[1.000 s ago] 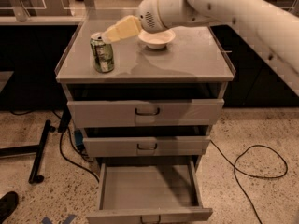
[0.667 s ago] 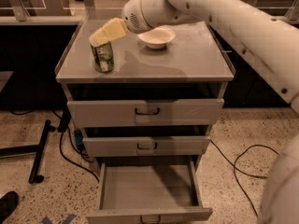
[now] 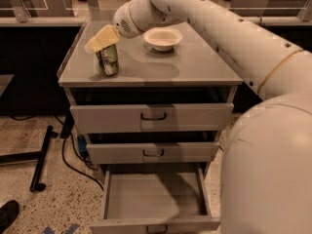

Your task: Place green can into bottom drawer

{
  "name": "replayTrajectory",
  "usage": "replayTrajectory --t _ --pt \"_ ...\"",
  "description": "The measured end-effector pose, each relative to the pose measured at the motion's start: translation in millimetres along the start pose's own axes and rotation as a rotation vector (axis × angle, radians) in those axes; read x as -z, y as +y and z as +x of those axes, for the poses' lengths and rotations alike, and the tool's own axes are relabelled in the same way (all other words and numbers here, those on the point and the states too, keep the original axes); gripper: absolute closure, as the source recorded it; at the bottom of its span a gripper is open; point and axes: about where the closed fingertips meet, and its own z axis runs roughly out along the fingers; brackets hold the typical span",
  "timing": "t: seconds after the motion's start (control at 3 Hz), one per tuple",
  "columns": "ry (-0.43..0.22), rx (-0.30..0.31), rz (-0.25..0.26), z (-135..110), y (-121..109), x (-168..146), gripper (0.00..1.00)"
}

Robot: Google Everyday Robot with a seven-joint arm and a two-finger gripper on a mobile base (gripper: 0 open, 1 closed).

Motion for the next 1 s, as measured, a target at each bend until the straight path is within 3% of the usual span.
replayTrajectory --t 0.33,1.0 --pt "0.033 0.004 -0.026 4 -6 -24 0.0" --pt "0.114 0.021 -0.082 20 -7 -48 0.43"
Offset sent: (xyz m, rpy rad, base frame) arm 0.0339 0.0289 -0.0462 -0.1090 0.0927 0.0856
